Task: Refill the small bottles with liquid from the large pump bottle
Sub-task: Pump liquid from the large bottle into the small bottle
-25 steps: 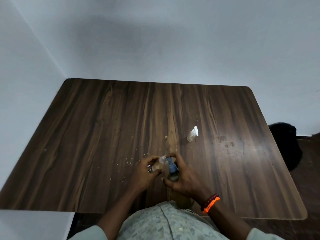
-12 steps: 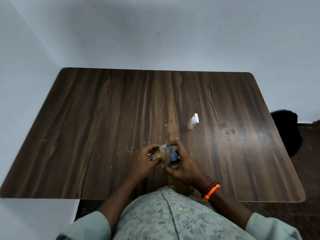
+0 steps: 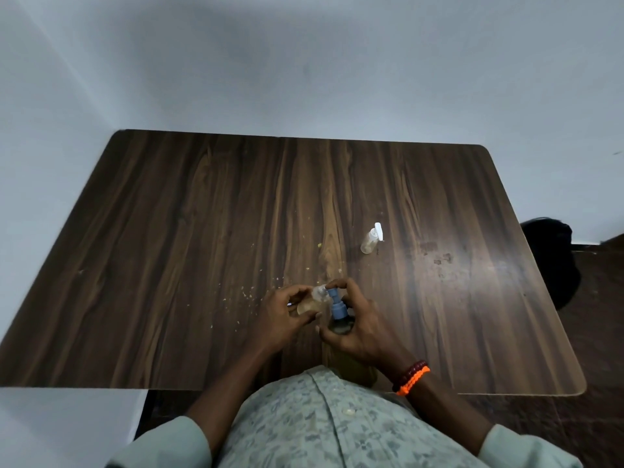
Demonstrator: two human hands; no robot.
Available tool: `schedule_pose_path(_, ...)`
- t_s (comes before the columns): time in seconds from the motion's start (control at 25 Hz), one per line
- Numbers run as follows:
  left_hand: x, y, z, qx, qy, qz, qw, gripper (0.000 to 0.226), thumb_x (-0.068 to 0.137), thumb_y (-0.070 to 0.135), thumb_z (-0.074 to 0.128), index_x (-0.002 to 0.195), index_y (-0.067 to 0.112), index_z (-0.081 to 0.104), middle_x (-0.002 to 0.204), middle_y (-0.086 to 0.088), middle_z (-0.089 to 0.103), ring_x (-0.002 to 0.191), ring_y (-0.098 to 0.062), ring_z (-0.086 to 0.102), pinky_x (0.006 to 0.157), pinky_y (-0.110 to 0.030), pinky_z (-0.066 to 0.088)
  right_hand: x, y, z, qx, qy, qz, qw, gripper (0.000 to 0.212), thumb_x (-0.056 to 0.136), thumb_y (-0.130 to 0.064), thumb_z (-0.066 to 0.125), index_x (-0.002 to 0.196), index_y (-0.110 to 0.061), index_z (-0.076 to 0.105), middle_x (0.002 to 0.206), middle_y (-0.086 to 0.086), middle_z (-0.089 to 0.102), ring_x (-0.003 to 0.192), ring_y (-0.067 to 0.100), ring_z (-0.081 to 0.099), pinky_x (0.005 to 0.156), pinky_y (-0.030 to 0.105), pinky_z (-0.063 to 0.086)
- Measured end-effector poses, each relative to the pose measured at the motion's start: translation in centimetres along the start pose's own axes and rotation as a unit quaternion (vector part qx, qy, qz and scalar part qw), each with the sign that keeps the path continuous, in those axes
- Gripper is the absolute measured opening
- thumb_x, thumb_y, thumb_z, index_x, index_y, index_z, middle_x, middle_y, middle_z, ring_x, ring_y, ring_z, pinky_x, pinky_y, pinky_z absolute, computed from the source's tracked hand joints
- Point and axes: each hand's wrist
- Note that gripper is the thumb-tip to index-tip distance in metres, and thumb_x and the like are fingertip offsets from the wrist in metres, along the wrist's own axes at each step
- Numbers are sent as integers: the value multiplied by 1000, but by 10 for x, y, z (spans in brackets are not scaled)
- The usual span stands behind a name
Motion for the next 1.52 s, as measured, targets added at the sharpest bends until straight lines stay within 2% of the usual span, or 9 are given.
schedule_pose_path(0.36, -7, 4, 3, -6, -19, -3, 1000, 41, 84, 12, 88, 122, 23, 75, 113, 14, 76, 108, 1, 72, 103, -34, 61, -9, 7, -4, 9, 1, 8, 1000, 57, 82, -33, 86, 123, -32, 46, 110, -6, 73, 91, 8, 75, 76, 30, 65)
schedule_pose_path(0.56, -9, 3, 6, -19, -16, -11, 1000, 44, 81, 15, 90, 119, 28, 74, 112, 18, 76, 107, 6, 72, 101, -28, 61, -21, 5, 2, 117, -25, 77, 990, 89, 76, -49, 88, 148, -38, 37, 125, -12, 73, 112, 1, 70, 92, 16, 56)
schedule_pose_path(0.64, -8, 3, 8, -27, -13, -10, 1000, 44, 80, 13, 91, 121, 22, 75, 115, 12, 79, 110, -2, 75, 102, -29, 61, -27, 2, 2, 186, 5, 138, 973, 64, 71, -77, 75, 120, -37, 68, 105, -5, 80, 95, 7, 75, 84, 26, 57)
schedule_pose_path(0.72, -9, 3, 11, -31, -15, -10, 999, 47, 80, 11, 91, 124, 16, 76, 119, 5, 80, 113, -8, 75, 103, -31, 61, -23, -2, -1, 262, -7, 238, 935, 75, 76, -89, 54, 98, -21, 78, 93, 7, 81, 87, 20, 74, 81, 36, 57)
schedule_pose_path(0.88, -9, 6, 15, -37, -14, -11, 999, 45, 81, 10, 90, 124, 15, 75, 119, 4, 79, 113, -7, 74, 103, -30, 61, -11, -4, -4, 353, -36, 315, 880, 67, 96, -66, 32, 109, -15, 74, 94, 2, 83, 86, 13, 79, 72, 22, 62)
schedule_pose_path(1.04, -8, 11, 15, -34, -6, 0, 999, 45, 81, 8, 90, 123, 14, 75, 117, 4, 78, 112, -5, 74, 103, -31, 61, -4, -6, 2, 339, 5, 314, 887, 60, 106, -53, 36, 127, -7, 70, 113, 14, 79, 103, 25, 75, 96, 41, 59)
schedule_pose_path(1.2, -8, 11, 14, -29, 7, 11, 999, 45, 79, 6, 91, 121, 11, 76, 117, 2, 79, 113, -12, 75, 104, -37, 61, -3, -4, -1, 361, -11, 324, 875, 57, 104, -53, 42, 96, -7, 75, 76, 6, 77, 65, 13, 73, 63, 29, 56)
schedule_pose_path(1.28, -7, 11, 13, -19, 6, 18, 1000, 45, 79, 7, 91, 121, 13, 76, 117, 4, 79, 114, -10, 74, 104, -37, 61, -2, -5, -1, 345, -1, 331, 878, 56, 101, -52, 45, 91, -5, 74, 72, 6, 74, 61, 14, 70, 64, 31, 52)
schedule_pose_path(1.52, -5, 10, 11, -16, 16, 21, 1000, 44, 78, 11, 93, 119, 15, 77, 115, 4, 79, 111, -8, 74, 101, -38, 63, 2, -3, 4, 318, 0, 303, 898, 73, 89, -65, 45, 119, -4, 72, 71, -3, 77, 65, 6, 74, 60, 20, 56)
Point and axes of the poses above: each hand's wrist, its own x-axis towards the middle knuckle, its own z-axis out of the palm, y = z × x
